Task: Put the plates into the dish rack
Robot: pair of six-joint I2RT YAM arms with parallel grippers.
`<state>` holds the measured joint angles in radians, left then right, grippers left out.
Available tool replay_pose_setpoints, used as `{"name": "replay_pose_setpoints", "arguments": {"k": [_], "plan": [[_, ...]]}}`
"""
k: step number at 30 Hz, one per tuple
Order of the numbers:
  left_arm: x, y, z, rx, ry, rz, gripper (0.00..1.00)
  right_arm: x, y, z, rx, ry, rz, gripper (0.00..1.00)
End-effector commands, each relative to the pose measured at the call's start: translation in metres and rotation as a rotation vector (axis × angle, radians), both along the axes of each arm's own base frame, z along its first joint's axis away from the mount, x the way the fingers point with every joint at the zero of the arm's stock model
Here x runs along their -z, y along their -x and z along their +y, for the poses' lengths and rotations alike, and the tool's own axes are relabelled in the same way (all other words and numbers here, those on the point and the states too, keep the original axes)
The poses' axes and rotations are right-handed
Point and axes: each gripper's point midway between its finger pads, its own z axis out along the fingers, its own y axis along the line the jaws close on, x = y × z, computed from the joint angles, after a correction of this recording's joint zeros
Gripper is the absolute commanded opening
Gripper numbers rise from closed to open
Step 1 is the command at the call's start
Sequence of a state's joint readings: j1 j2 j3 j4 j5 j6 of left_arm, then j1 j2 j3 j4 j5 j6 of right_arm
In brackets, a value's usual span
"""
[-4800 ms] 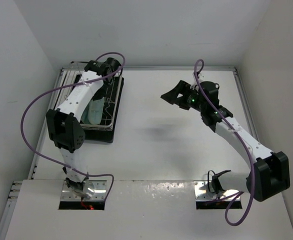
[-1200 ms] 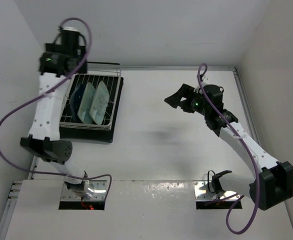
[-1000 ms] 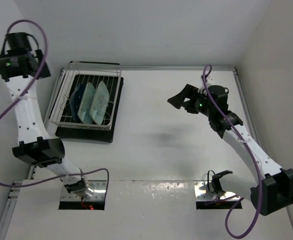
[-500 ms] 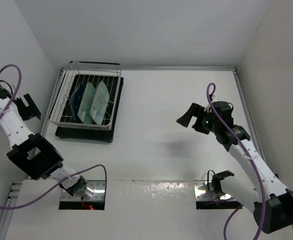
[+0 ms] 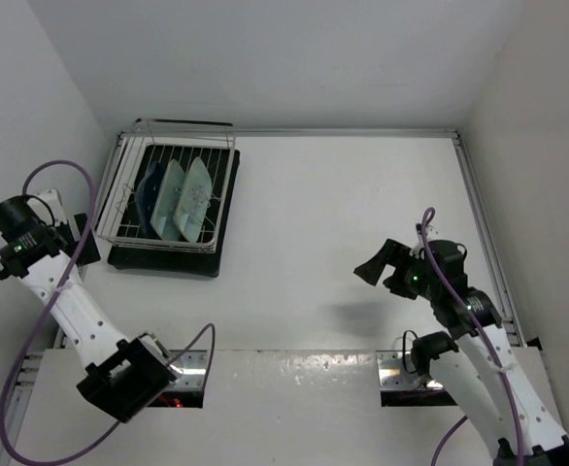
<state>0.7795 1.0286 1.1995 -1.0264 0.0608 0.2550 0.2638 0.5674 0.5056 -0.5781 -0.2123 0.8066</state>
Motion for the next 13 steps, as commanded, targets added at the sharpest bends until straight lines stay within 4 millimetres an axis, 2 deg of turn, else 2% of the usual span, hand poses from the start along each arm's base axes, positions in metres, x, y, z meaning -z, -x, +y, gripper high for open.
{"name": "replay_pose_setpoints", "arguments": {"k": [1, 5, 13], "plan": [[-0.004, 0.004, 0.006, 0.012, -0.065, -0.018, 0.97, -0.002, 0.009, -0.005, 0.033, -0.009, 0.014, 0.99], [-0.003, 0.002, -0.01, 0.06, -0.003, -0.044, 0.97, -0.002, 0.022, -0.008, 0.028, 0.005, 0.047, 0.99], [-0.009, 0.007, -0.013, 0.054, -0.026, -0.056, 0.97, 0.0, 0.034, -0.008, 0.008, 0.0, 0.056, 0.99]]}}
